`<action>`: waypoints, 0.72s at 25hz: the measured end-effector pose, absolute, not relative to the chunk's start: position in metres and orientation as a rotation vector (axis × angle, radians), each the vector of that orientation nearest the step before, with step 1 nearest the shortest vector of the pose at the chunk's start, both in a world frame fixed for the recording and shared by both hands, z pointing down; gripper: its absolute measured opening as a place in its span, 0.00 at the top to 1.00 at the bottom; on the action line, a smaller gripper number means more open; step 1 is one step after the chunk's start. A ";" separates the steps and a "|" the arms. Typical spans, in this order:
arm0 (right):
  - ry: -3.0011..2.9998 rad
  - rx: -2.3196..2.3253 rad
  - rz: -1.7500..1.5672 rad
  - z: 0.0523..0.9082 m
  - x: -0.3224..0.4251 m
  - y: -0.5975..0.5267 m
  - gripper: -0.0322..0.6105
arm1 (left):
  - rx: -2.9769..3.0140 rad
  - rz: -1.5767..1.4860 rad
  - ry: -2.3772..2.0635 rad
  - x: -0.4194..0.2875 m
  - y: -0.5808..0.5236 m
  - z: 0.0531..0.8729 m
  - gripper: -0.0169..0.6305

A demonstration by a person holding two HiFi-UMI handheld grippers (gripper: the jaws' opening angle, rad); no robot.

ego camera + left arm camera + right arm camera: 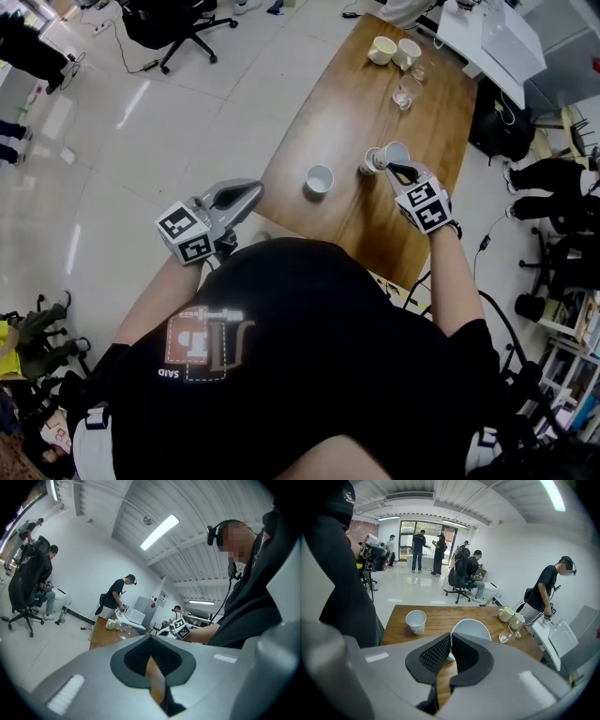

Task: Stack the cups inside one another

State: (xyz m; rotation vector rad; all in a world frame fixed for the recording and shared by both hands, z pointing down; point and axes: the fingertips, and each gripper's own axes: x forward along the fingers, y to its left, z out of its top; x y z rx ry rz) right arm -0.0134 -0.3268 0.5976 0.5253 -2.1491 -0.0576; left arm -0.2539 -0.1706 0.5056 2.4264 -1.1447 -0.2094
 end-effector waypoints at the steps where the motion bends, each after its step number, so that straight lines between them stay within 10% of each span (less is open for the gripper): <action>1: -2.139 0.519 -0.056 0.602 -0.014 -0.328 0.91 | 2.425 -0.210 -1.147 -0.255 -0.170 0.506 0.97; 5: -2.088 0.504 -0.020 0.629 -0.014 -0.339 0.91 | 2.419 -0.198 -1.148 -0.258 -0.169 0.505 0.97; 9: -2.156 0.562 -0.004 0.618 -0.026 -0.345 0.69 | 2.425 -0.181 -1.147 -0.265 -0.169 0.509 0.97; 18: -2.562 1.002 0.488 0.553 0.057 -0.288 0.76 | 2.491 -0.197 -1.038 -0.235 -0.202 0.501 0.97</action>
